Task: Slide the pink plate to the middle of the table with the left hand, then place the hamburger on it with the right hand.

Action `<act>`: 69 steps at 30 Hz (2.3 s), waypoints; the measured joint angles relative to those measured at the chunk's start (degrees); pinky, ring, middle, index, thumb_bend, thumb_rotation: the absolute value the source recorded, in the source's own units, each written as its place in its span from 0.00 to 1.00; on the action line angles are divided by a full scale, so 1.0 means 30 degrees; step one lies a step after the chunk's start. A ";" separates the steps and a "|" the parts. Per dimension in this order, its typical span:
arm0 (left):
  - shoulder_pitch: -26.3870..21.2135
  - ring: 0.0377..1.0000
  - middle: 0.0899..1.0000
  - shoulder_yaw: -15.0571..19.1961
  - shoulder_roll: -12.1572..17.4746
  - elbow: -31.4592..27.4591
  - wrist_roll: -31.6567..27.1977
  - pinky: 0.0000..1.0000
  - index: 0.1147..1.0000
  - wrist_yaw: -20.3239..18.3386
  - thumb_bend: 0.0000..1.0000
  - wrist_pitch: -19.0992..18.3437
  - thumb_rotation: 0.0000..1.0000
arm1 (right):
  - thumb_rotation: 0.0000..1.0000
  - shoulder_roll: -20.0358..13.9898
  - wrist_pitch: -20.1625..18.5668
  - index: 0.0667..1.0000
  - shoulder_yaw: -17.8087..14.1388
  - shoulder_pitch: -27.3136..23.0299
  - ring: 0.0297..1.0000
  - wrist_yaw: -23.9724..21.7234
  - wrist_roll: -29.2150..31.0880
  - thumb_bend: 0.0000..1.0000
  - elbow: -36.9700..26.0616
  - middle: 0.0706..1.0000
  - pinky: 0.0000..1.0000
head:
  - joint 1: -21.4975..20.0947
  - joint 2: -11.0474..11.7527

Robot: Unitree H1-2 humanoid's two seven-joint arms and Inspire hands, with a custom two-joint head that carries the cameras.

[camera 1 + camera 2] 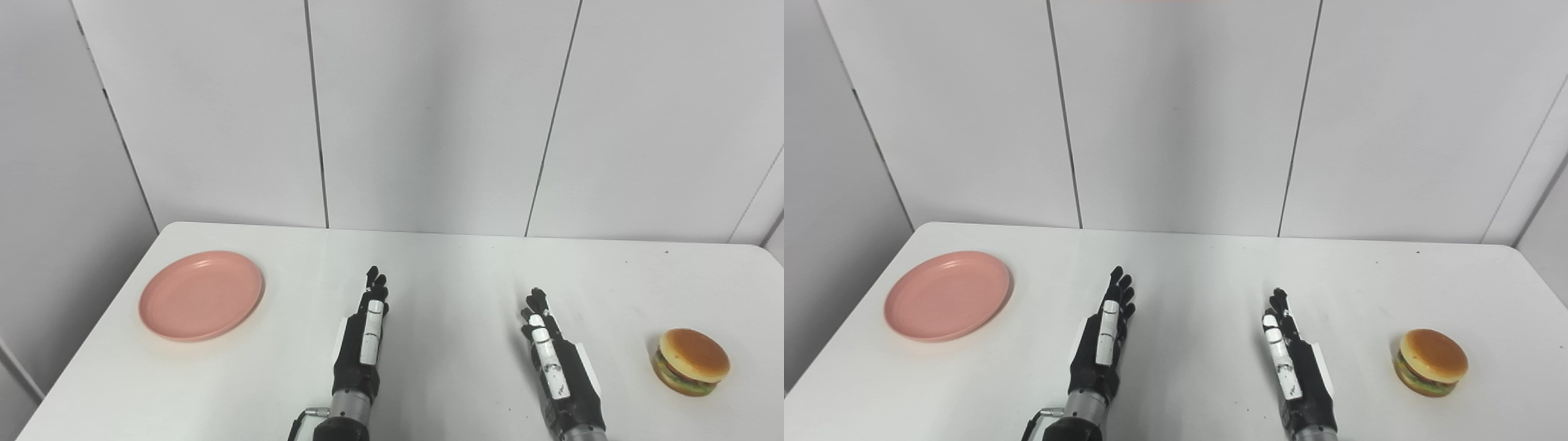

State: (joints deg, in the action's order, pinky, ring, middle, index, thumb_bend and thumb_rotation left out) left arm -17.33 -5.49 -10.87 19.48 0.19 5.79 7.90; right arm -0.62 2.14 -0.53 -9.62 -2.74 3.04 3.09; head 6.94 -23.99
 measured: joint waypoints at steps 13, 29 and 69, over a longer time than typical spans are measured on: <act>0.0848 1.00 1.00 -0.0101 0.0177 -0.1312 0.0029 1.00 1.00 -0.0507 0.73 -0.0978 1.00 | 0.91 0.0002 -0.0003 1.00 0.0111 -0.0018 1.00 0.0065 0.0067 0.60 -0.0034 1.00 1.00 | 0.0029 0.0000; 0.0520 1.00 1.00 -0.0042 0.0153 -0.0971 0.0729 1.00 1.00 0.0080 0.76 -0.0400 1.00 | 0.79 0.0135 0.0387 1.00 -0.0567 -0.0607 1.00 -0.0672 0.2261 0.58 0.0824 1.00 1.00 | 0.3570 0.0936; -0.3515 0.69 0.66 0.9327 0.8198 0.2284 -0.2891 0.69 0.65 0.2214 0.87 -0.1026 1.00 | 0.86 -0.0900 0.0343 1.00 -0.0724 -0.0280 1.00 -0.1623 0.3338 0.61 0.0245 1.00 1.00 | 0.7119 0.2197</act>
State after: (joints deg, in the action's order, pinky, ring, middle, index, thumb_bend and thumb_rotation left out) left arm -27.87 22.49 13.72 26.33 -8.48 12.43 4.83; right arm -3.32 3.17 -2.70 -10.46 -7.61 13.05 3.82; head 28.30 -17.40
